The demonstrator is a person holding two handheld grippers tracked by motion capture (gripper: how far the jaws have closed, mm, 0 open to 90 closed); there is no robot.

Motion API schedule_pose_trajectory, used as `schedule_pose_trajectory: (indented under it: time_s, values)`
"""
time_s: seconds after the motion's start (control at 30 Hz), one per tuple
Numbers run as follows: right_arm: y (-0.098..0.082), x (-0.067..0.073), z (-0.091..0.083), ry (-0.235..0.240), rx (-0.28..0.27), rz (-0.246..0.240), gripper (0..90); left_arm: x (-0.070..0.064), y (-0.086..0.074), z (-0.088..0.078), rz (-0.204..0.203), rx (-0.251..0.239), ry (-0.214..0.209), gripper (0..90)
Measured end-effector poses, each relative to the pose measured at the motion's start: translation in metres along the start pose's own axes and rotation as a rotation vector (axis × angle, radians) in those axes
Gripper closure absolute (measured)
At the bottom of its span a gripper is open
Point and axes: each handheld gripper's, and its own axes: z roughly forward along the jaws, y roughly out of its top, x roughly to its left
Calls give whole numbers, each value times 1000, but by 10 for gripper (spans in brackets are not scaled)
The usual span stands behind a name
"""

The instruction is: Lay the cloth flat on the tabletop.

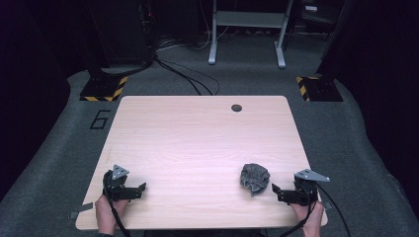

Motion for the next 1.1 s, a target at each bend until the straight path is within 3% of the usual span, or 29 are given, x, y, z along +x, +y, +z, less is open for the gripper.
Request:
schedule_pose_trajectory:
  time_s: [0.47,0.73,0.93,1.1]
  values:
    - [30,34,11,84,-10,-99,0,0,0,0,0,0,0,1]
    - [34,48,28,129,36,-134,6,0,0,0,0,0,0,1]
    - [30,56,44,122,112,-160,105,0,0,0,1,3,-3,1]
    - [24,57,49,101,137,-173,194,0,0,0,0,0,0,1]
